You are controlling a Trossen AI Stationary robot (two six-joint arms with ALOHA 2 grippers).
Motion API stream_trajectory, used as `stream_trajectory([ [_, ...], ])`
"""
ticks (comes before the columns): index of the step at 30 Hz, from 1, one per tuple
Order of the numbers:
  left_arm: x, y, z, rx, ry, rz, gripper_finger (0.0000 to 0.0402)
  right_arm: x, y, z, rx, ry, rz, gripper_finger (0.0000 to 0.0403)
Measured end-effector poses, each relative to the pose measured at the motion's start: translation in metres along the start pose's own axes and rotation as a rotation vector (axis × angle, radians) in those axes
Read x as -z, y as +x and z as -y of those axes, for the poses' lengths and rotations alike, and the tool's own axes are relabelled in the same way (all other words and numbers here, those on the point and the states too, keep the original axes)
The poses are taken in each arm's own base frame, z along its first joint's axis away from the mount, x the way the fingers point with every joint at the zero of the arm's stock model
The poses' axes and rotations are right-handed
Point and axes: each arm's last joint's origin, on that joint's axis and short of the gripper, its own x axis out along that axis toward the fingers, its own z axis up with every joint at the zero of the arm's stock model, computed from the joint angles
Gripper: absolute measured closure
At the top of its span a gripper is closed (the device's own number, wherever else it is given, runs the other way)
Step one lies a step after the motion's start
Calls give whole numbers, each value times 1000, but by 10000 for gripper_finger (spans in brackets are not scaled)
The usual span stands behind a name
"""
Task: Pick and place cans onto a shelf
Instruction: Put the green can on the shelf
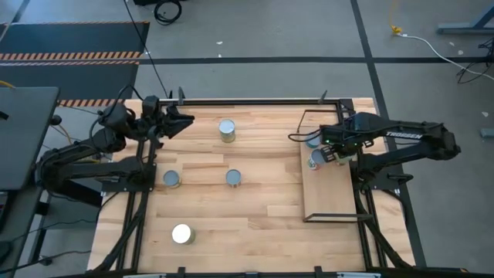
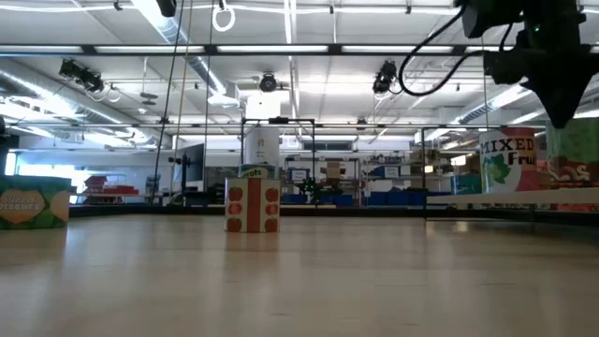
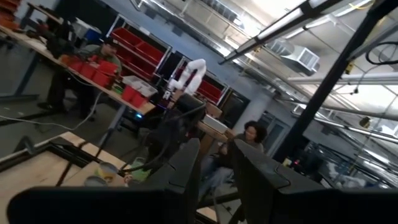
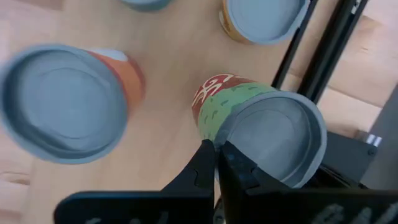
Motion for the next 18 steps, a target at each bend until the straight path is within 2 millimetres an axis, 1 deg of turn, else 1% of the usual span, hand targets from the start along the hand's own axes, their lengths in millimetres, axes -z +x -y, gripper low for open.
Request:
stream_trajectory([
  [6,1,1,2,4,-4,-1,303,0,8,-4,20,-19,-42,395],
  [13,1,1,1,-36,-3,29,303,-2,8,-10,-48,-36,-38,383],
  [18,0,1,1,-41,-3,32,303,-1,10,-10,3,-29,-69,378],
])
